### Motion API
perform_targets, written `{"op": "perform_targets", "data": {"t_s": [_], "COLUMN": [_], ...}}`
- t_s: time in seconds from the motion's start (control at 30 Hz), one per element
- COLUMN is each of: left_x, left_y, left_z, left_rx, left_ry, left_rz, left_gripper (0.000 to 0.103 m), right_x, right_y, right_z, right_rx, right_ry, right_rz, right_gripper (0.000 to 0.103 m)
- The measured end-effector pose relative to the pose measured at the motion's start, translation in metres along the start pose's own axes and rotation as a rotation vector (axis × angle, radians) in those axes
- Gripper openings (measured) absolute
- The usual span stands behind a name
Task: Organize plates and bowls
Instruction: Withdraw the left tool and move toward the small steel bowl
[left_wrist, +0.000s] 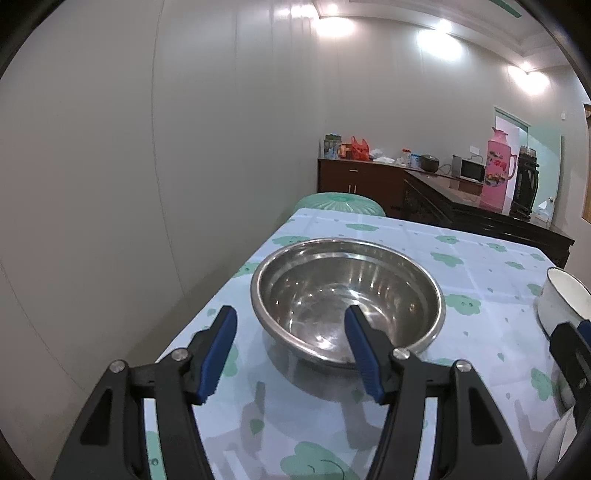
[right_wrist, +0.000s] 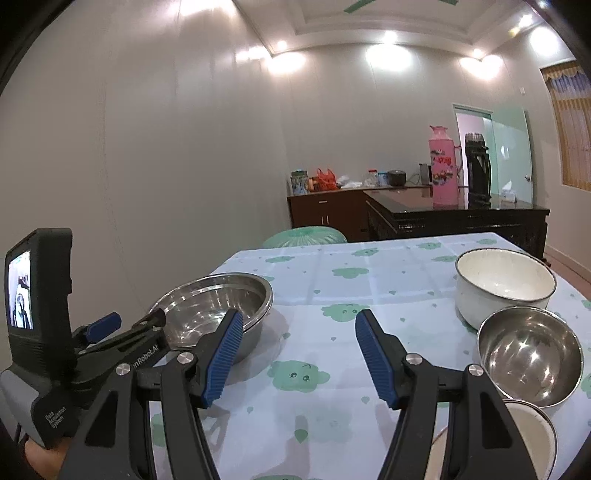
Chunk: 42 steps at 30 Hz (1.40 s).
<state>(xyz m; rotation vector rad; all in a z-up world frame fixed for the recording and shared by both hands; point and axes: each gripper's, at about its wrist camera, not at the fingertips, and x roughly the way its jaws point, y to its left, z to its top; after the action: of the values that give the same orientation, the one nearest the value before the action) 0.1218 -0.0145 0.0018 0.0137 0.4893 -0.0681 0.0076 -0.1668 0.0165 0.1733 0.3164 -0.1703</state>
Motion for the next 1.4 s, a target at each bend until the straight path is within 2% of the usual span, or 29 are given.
{"op": "perform_targets", "data": {"t_s": [0.3,0.5,0.87,1.13,1.2,1.3,1.4], "left_x": [-0.005,-0.010,-0.023,-0.033,-0.033,-0.033,-0.035], "left_y": [0.002,0.004,0.003,-0.007,-0.006,-0.003,-0.007], "left_z": [-0.009,-0.016,-0.022,-0.026,-0.027,-0.030,-0.032], "left_rx": [-0.018,-0.033,-0.034,0.011,0.000,-0.047,-0.045], "left_ry": [0.012,0.022,-0.004,-0.025,-0.016,0.020,0.035], "left_rz": [0.001,0.011,0.039,0.057,0.040,-0.038,-0.066], "left_gripper": [0.062,0.065,0.069,0.071,0.072,0.072,0.072], "right_x": [-0.006,-0.012,-0.023,-0.039,-0.042,-0.046,-0.054], "right_y": [0.008,0.012,0.016,0.017,0.015,0.010,0.004], "right_z": [-0.007,-0.011,-0.018,-0.020,-0.020,-0.020,-0.020], "right_rx": [-0.054,-0.081,-0.133,-0.150,-0.148,-0.140,-0.135], "right_ry": [-0.014,-0.035,-0.035,-0.029,-0.031,-0.029,-0.033], "right_rz": [0.017,0.016,0.043,0.090,0.091,0.093,0.095], "right_gripper": [0.066,0.066,0.066,0.066,0.066,0.066,0.066]}}
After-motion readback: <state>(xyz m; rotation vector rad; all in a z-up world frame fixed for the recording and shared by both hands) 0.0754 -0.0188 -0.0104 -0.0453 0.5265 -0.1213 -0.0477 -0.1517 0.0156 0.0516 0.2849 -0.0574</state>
